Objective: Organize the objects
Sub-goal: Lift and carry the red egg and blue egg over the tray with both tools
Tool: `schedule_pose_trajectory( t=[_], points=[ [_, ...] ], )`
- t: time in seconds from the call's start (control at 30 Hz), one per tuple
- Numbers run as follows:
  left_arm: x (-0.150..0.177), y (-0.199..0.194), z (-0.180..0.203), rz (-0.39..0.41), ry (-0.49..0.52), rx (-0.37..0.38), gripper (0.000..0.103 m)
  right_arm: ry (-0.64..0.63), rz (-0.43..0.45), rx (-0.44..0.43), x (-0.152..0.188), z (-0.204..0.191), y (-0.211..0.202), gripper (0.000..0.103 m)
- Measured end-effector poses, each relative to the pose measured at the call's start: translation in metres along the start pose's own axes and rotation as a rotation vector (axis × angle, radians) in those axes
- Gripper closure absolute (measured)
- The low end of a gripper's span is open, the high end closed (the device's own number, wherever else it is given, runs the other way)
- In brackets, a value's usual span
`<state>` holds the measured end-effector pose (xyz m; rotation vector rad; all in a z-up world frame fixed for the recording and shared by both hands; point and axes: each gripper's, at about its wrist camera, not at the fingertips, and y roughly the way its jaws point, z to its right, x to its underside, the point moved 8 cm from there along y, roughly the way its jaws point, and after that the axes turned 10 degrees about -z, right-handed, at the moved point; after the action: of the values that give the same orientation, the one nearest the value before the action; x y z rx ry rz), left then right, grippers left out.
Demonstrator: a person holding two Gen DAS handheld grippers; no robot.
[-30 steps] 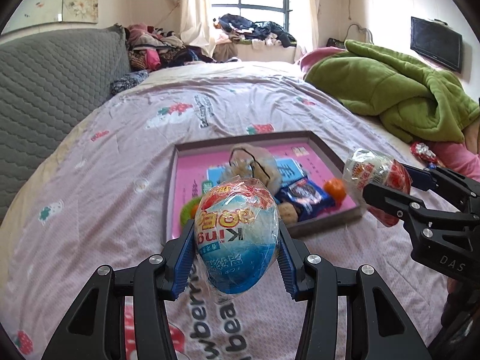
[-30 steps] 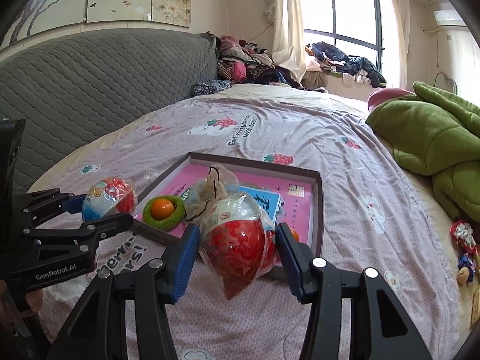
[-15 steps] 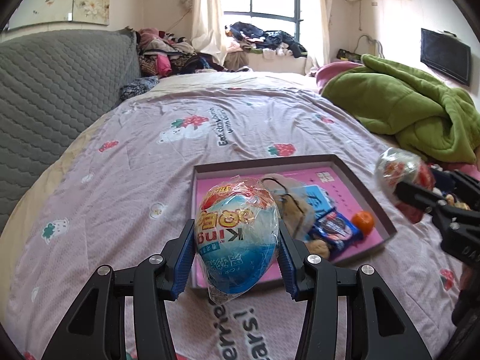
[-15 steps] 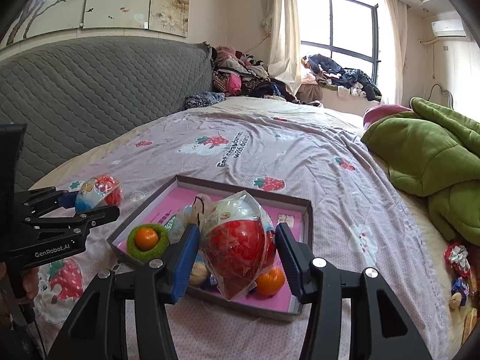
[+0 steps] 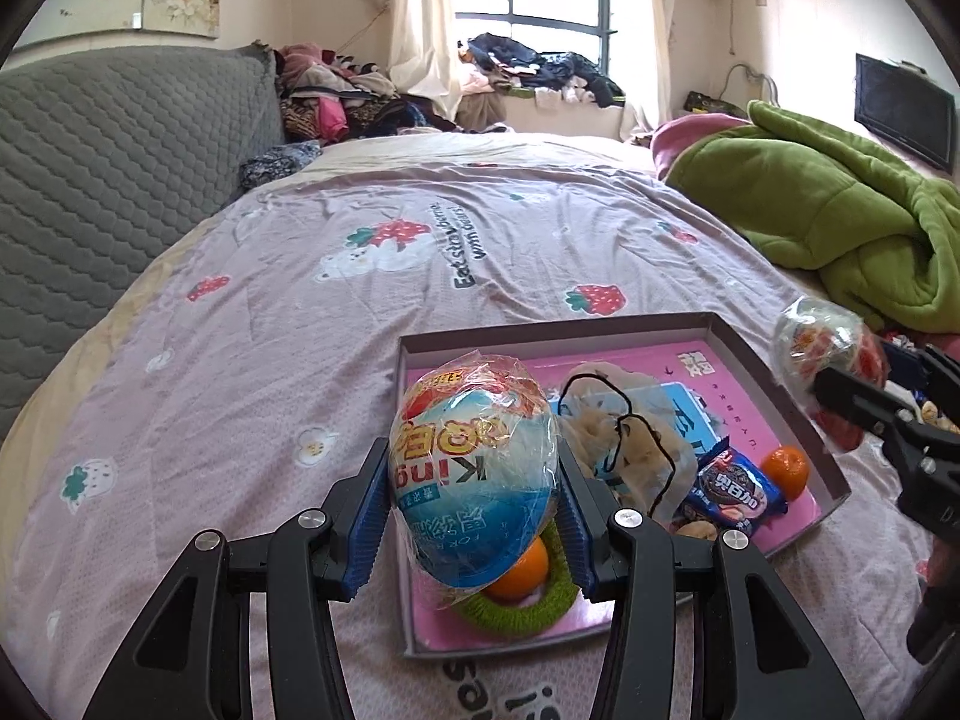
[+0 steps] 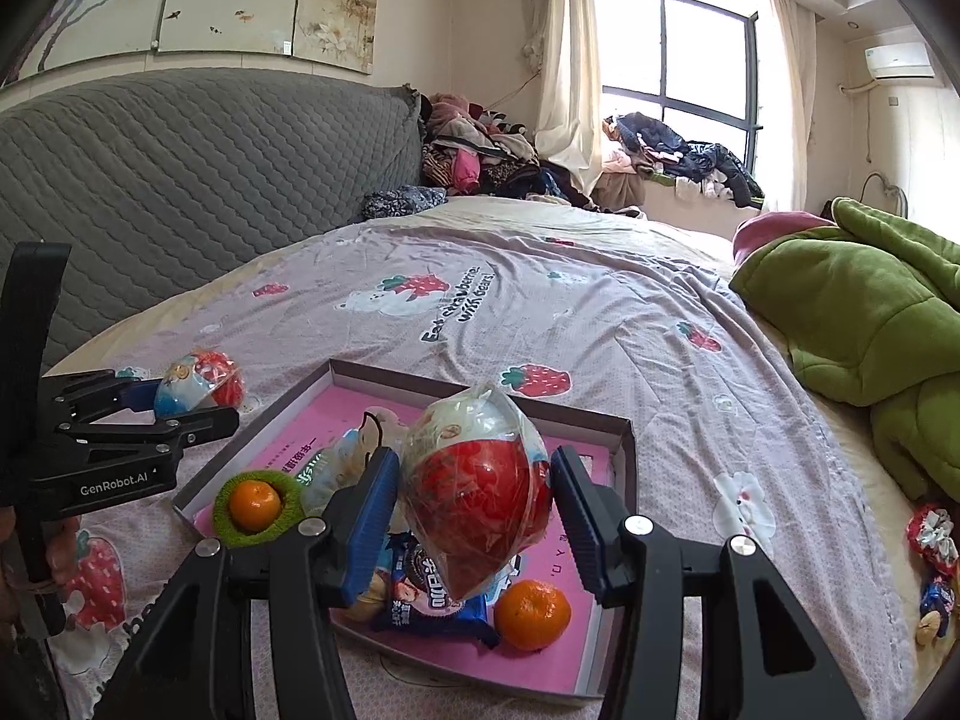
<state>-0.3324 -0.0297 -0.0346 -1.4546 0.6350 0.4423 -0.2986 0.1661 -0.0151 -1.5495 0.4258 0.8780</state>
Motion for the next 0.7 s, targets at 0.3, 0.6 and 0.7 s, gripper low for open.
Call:
schedule_pose_trajectory(
  t=[0.3,0.6,0.7],
  points=[
    [0.003,0.027,0.027,-0.019,0.065,0.043,0.052,-0.038,-0.07,0.001,0.018,-0.012,0.034,0.05],
    [0.015,0.049,0.045,-0.07,0.099,0.077,0.052,-0.044,-0.127,0.019,0.033,-0.013,0.053,0.05],
    [0.019,0.053,0.048,-0.085,0.104,0.076,0.051,-0.038,-0.14,0.025,0.036,-0.011,0.056,0.05]
  ],
)
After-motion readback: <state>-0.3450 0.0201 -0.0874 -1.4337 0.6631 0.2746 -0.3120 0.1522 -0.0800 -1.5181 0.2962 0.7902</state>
